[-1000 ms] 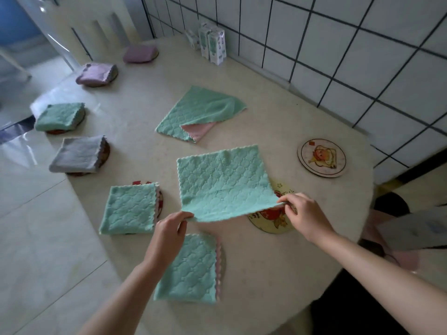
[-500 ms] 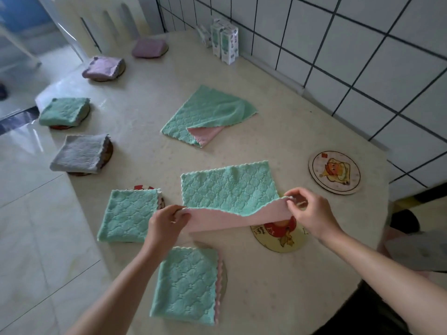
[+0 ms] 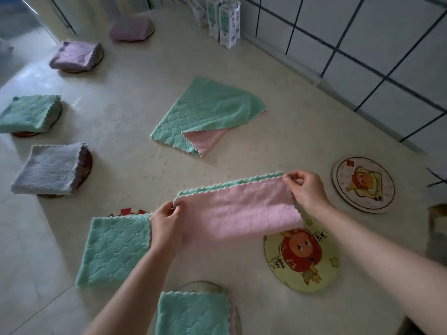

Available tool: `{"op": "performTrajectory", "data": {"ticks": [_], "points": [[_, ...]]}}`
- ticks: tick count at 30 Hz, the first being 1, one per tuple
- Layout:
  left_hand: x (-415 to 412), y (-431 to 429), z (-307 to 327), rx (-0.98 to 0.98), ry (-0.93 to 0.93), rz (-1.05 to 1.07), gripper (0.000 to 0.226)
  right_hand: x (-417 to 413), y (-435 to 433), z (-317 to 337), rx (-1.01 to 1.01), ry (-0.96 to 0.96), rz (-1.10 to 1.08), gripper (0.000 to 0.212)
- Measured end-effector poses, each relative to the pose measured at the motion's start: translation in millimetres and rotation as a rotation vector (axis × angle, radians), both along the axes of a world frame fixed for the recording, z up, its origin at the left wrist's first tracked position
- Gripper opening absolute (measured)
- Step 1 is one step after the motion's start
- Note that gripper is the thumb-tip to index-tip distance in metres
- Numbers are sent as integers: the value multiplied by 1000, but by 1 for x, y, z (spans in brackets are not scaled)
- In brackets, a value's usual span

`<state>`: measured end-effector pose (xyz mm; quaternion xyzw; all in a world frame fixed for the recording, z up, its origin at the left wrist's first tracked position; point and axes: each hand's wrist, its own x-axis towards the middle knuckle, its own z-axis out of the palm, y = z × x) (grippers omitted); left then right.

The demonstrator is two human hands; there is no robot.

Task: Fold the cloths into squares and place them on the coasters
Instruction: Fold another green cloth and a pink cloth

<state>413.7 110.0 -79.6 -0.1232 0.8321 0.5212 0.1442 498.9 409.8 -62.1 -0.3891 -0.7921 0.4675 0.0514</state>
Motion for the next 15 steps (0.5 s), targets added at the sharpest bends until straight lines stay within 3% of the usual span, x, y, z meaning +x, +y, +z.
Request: {"op": "performTrajectory", "data": {"ticks": [7,15], "points": [[-17,-4,-10,-87,95,-113,36,-7,3,-5,82,-9,5,11],[-22,-2,-12,-102,35,-79,46,-20,7,-8,133,-117,7,21]]}}
